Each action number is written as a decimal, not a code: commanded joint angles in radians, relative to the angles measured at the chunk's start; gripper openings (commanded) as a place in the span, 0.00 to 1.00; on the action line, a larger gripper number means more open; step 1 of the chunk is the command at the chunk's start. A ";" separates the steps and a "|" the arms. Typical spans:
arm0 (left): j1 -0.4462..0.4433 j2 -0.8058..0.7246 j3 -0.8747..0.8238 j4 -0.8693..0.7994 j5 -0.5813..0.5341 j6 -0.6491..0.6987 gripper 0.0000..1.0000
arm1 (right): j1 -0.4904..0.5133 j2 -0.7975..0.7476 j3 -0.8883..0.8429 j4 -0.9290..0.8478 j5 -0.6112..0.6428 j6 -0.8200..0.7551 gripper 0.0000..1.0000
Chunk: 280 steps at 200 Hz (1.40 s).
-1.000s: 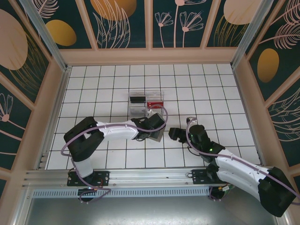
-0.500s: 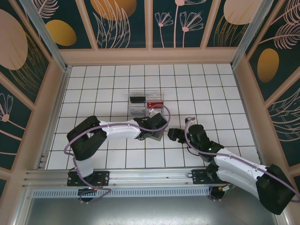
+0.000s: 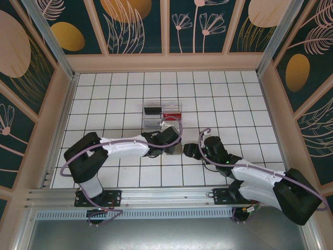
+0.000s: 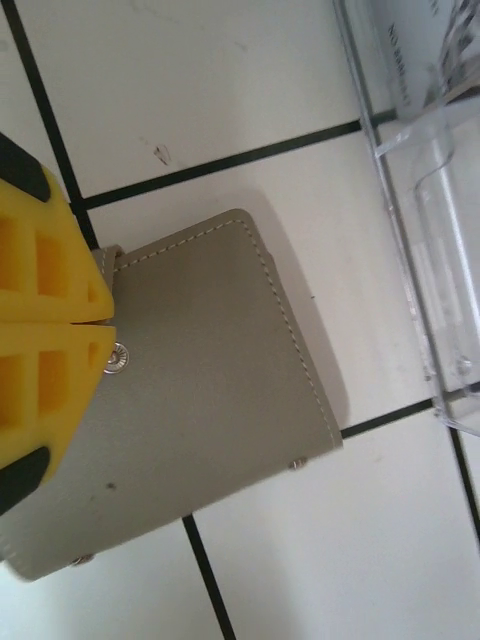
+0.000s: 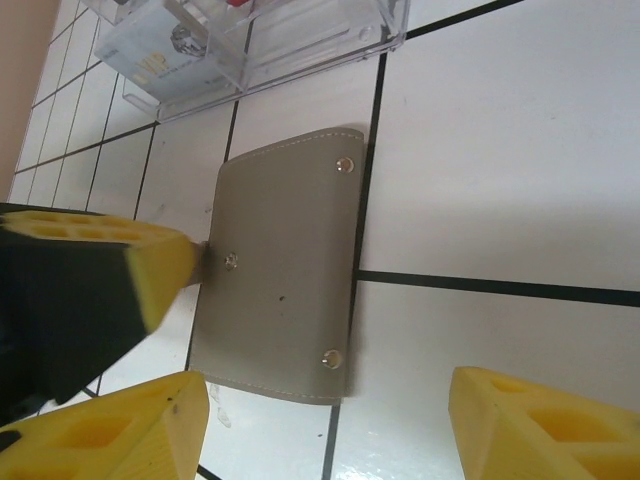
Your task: Take the credit cards out of the card holder
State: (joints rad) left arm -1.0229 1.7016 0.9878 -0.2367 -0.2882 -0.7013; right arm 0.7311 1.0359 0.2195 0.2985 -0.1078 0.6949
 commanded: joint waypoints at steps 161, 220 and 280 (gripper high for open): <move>-0.003 -0.236 -0.033 0.051 0.080 -0.050 0.00 | 0.039 0.161 0.134 0.095 -0.068 0.004 0.70; -0.003 -0.234 0.009 0.038 0.084 -0.036 0.00 | 0.040 0.178 0.160 0.087 -0.091 -0.012 0.72; -0.003 -0.218 0.014 0.033 0.083 -0.030 0.00 | 0.039 0.228 0.192 0.046 -0.072 -0.029 0.61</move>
State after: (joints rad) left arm -1.0229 1.4815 0.9810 -0.2127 -0.2092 -0.7452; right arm 0.7612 1.2457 0.3790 0.3595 -0.1883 0.6830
